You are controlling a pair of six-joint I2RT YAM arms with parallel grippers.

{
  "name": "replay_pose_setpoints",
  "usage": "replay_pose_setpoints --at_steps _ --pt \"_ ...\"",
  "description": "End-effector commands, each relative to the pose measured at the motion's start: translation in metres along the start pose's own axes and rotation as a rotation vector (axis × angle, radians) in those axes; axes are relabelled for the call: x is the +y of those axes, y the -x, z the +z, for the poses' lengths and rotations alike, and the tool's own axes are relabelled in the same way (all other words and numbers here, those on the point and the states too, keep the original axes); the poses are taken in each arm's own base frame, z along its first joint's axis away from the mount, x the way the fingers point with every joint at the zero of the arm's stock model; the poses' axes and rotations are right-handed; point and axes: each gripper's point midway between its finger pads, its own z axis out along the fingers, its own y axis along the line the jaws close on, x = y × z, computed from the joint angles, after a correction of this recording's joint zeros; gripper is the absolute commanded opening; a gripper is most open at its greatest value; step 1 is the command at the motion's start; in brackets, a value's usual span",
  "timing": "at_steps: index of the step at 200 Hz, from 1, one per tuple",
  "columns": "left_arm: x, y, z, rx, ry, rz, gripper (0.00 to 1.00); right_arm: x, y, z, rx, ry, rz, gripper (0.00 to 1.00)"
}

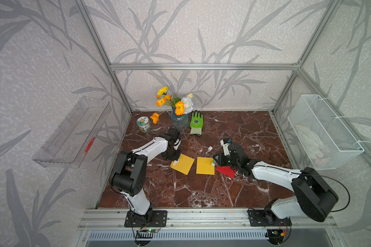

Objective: Seal the envelope with a glue stick
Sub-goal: Adjust the envelope at the center of the board.

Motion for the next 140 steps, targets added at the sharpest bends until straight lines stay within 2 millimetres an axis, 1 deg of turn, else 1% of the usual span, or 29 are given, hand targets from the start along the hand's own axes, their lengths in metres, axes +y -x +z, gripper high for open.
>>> replay_pose_setpoints --at_steps 1,18,38,68,78,90,100,112,120,140 --pt "0.000 0.004 0.001 -0.026 0.025 -0.031 0.23 0.014 0.020 0.000 -0.041 0.040 0.000 0.00" --pt "-0.006 0.003 -0.004 -0.024 -0.015 -0.048 0.33 0.013 0.018 0.000 -0.035 0.039 0.001 0.00" --pt "-0.010 0.009 -0.020 -0.071 -0.056 -0.092 0.40 0.014 0.017 0.001 -0.029 0.043 0.002 0.00" --pt "-0.004 0.019 -0.043 -0.160 -0.087 -0.215 0.48 0.013 0.015 0.001 -0.024 0.042 0.004 0.00" --pt "0.000 0.019 -0.047 -0.174 -0.090 -0.271 0.49 0.013 0.015 0.001 -0.023 0.044 0.005 0.00" --pt "0.005 0.017 -0.047 -0.176 -0.090 -0.331 0.48 0.014 0.015 0.001 -0.024 0.045 0.004 0.00" --pt "0.008 0.014 -0.044 -0.166 -0.088 -0.376 0.45 0.016 0.015 0.001 -0.024 0.048 0.002 0.00" --pt "0.014 0.011 -0.041 -0.151 -0.083 -0.431 0.38 0.020 0.014 0.001 -0.024 0.056 -0.007 0.00" --pt "0.019 0.008 -0.039 -0.145 -0.080 -0.469 0.31 0.023 0.015 0.001 -0.023 0.063 -0.013 0.00" --pt "0.031 0.002 -0.035 -0.138 -0.088 -0.557 0.03 0.032 0.016 0.001 -0.026 0.080 -0.023 0.00"
